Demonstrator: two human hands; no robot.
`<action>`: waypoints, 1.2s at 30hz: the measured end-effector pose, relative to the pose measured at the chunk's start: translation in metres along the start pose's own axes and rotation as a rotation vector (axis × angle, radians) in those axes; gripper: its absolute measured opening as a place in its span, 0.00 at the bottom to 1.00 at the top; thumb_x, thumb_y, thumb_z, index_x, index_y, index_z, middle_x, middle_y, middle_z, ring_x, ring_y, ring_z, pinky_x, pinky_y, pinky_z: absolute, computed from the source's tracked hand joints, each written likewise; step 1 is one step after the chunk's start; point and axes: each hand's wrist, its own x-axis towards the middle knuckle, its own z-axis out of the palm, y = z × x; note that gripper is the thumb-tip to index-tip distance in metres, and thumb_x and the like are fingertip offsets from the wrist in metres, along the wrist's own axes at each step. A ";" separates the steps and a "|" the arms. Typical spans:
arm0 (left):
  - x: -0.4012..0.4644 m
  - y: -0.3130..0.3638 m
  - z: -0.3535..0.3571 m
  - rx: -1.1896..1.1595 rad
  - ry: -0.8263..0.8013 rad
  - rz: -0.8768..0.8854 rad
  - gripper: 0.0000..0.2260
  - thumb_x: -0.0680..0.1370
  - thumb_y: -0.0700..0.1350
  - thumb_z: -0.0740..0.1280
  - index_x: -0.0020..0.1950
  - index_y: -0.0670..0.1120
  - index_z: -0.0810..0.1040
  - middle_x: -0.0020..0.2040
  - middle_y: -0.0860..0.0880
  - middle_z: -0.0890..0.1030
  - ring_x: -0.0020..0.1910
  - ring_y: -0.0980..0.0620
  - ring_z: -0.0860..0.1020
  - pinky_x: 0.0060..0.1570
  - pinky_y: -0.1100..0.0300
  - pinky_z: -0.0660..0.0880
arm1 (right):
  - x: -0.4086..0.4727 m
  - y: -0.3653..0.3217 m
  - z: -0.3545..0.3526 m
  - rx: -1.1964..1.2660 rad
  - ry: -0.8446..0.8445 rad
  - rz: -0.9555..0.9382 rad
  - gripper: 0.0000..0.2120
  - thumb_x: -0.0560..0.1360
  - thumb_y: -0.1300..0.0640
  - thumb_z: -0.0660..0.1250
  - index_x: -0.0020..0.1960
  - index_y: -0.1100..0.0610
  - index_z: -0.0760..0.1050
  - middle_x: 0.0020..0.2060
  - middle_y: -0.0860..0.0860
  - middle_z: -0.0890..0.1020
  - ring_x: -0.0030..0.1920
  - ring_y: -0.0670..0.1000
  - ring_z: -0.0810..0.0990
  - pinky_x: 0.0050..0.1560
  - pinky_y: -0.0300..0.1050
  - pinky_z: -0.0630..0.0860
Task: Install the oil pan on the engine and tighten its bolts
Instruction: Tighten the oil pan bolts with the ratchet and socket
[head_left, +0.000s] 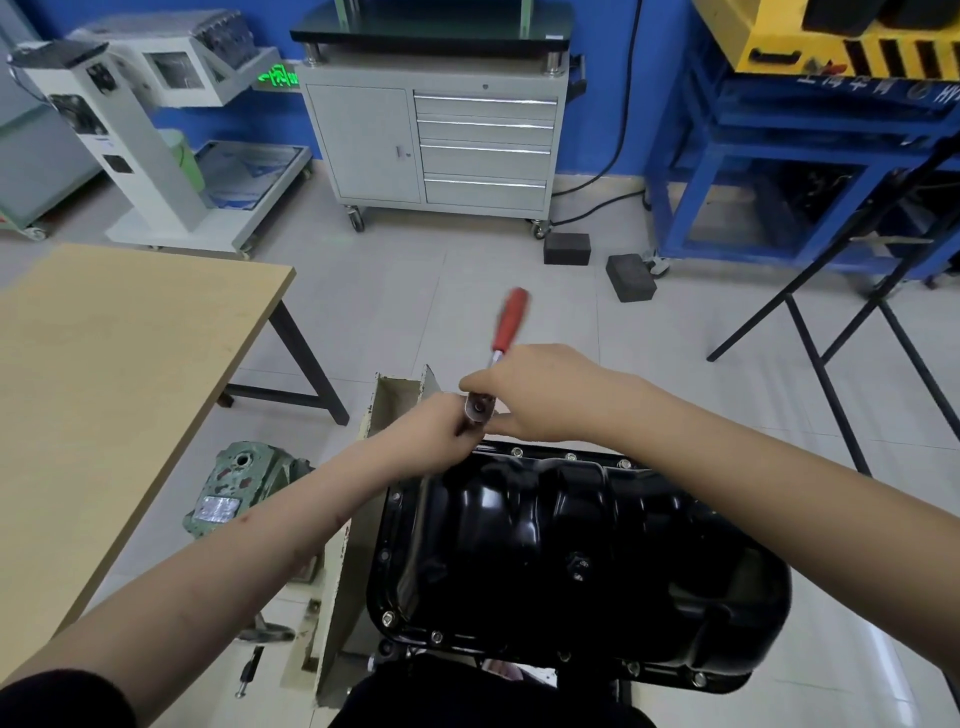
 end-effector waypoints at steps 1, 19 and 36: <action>0.001 -0.001 0.000 -0.009 -0.022 0.012 0.10 0.77 0.37 0.58 0.36 0.39 0.69 0.31 0.42 0.70 0.31 0.49 0.65 0.34 0.55 0.65 | 0.001 0.001 -0.001 0.001 -0.011 -0.032 0.09 0.76 0.56 0.59 0.56 0.54 0.72 0.49 0.53 0.77 0.46 0.53 0.74 0.38 0.44 0.66; -0.003 -0.015 0.003 -0.062 0.148 0.150 0.18 0.77 0.39 0.63 0.29 0.53 0.62 0.25 0.54 0.66 0.25 0.58 0.68 0.29 0.71 0.64 | 0.011 -0.010 -0.005 -0.114 -0.011 -0.107 0.13 0.73 0.63 0.59 0.57 0.55 0.72 0.51 0.53 0.77 0.53 0.55 0.75 0.40 0.45 0.67; -0.003 -0.014 0.005 -0.080 0.159 0.150 0.19 0.78 0.40 0.62 0.29 0.52 0.61 0.24 0.56 0.65 0.24 0.58 0.66 0.28 0.70 0.63 | 0.012 -0.007 -0.013 -0.055 -0.067 -0.077 0.09 0.74 0.62 0.60 0.53 0.56 0.74 0.40 0.52 0.72 0.42 0.55 0.73 0.31 0.42 0.63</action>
